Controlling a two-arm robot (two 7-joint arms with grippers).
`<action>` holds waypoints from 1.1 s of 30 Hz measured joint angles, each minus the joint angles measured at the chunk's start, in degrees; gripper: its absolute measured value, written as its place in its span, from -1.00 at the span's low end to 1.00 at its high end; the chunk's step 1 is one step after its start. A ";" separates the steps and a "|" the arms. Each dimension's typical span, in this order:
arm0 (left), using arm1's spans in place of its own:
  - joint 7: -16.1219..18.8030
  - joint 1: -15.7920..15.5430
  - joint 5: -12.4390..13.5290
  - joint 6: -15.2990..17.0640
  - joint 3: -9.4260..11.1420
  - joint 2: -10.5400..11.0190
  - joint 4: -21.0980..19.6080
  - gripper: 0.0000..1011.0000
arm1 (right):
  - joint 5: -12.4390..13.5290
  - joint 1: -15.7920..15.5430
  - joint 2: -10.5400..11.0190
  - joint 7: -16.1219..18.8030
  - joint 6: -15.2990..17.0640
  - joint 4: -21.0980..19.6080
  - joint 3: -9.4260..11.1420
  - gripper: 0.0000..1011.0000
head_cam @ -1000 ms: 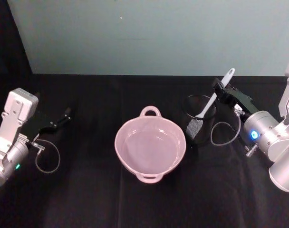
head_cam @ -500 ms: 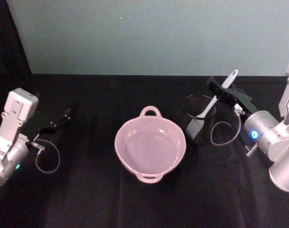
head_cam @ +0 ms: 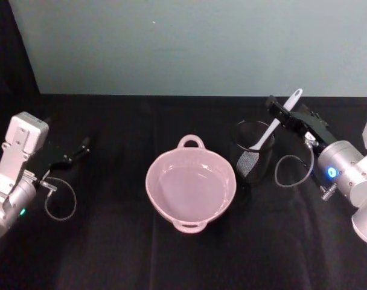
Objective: Use the one hand to pick up the spoon and stir the clear water in the bowl.
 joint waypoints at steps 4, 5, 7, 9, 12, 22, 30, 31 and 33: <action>0.00 0.00 0.00 0.00 0.00 0.00 0.00 1.00 | 0.06 -1.15 1.29 0.29 0.68 -1.89 0.61 0.98; 0.00 0.00 0.00 0.00 0.00 0.00 0.00 1.00 | 0.06 -1.41 1.57 0.43 0.74 -2.25 0.75 0.98; 0.00 0.00 0.00 0.00 0.00 0.00 0.00 1.00 | 0.02 -2.18 2.53 0.77 0.83 -3.30 1.16 0.98; 0.00 0.00 0.00 0.00 0.00 0.00 0.00 1.00 | -0.04 -2.79 3.31 1.18 0.87 -4.13 1.48 0.98; 0.00 0.00 0.00 0.00 0.00 0.00 0.00 1.00 | -0.19 -4.07 4.86 2.07 0.82 -5.39 2.04 0.98; 0.00 0.00 0.00 0.00 0.00 0.00 0.00 1.00 | -3.31 -8.57 9.62 4.09 -2.37 -7.96 4.41 0.98; 0.00 0.00 0.00 0.00 0.00 0.00 0.00 1.00 | -11.46 -9.57 10.03 2.29 -9.58 -2.84 4.77 0.98; 0.00 0.00 0.00 0.00 0.00 0.00 0.00 1.00 | -13.14 -9.11 9.70 1.59 -11.03 -0.93 4.60 0.98; 0.00 0.00 0.00 0.00 0.00 0.00 0.00 1.00 | -14.98 -8.15 9.07 0.95 -12.94 1.95 4.48 0.98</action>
